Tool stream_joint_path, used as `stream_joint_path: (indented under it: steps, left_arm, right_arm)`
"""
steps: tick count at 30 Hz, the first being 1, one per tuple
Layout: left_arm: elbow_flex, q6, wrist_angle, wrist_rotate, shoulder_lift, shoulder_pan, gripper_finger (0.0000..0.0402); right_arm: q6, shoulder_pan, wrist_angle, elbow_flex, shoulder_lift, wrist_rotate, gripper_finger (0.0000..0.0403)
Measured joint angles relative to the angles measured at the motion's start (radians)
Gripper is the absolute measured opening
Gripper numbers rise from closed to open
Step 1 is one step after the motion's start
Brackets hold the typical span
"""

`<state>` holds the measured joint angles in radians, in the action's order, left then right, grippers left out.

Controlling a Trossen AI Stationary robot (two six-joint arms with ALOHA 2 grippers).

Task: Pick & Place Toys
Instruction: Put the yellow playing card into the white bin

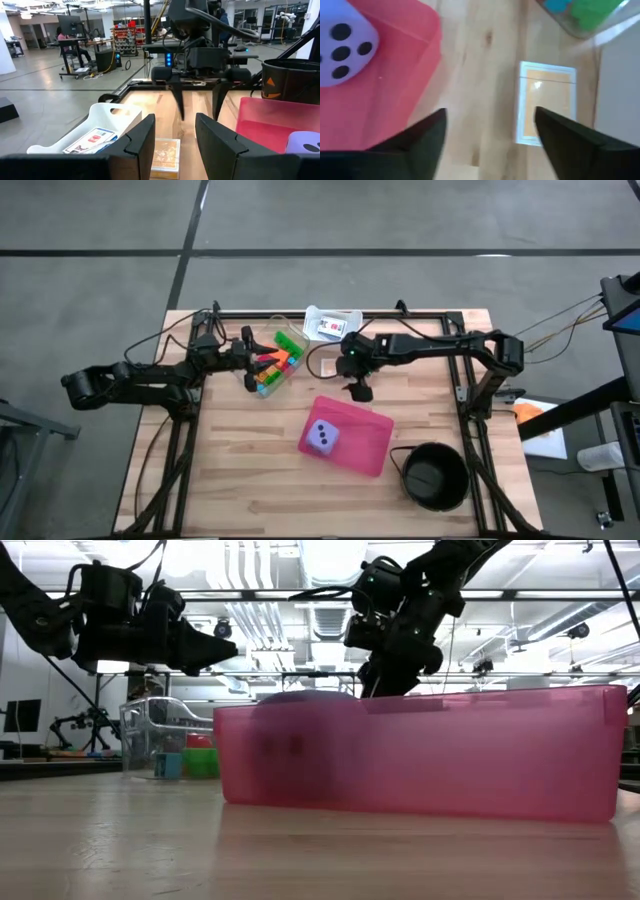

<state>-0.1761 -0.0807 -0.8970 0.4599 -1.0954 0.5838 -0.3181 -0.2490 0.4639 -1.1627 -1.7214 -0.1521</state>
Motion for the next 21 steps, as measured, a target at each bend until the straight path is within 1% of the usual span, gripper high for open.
stream_joint_path:
  steps: [4,6,11,15,18,21]
  left_arm:
    - [0.000,-0.007,0.000,0.000,0.000,0.000,0.0142]
    - [0.000,-0.008,0.000,0.000,0.000,0.000,0.0142]
    - [0.000,-0.008,0.000,0.000,0.000,0.000,0.0142]
    - [0.000,-0.008,0.001,0.000,0.000,0.000,0.0142]
    - [0.000,-0.011,0.001,0.000,0.000,0.000,0.0142]
    - [0.000,-0.012,0.006,0.000,0.000,0.000,0.0142]
  right_arm:
    - [0.000,-0.006,-0.004,-0.006,0.000,0.017,0.0374]
    - [0.000,-0.009,-0.004,-0.006,0.000,0.033,0.0393]
    - [-0.001,-0.011,-0.036,-0.006,0.000,0.059,0.0376]
    - [-0.001,-0.014,-0.064,-0.006,-0.005,0.059,0.0377]
    - [-0.001,-0.021,-0.071,-0.018,-0.043,0.058,0.0386]
    - [-0.019,-0.023,-0.059,-0.061,-0.122,0.076,0.0397]
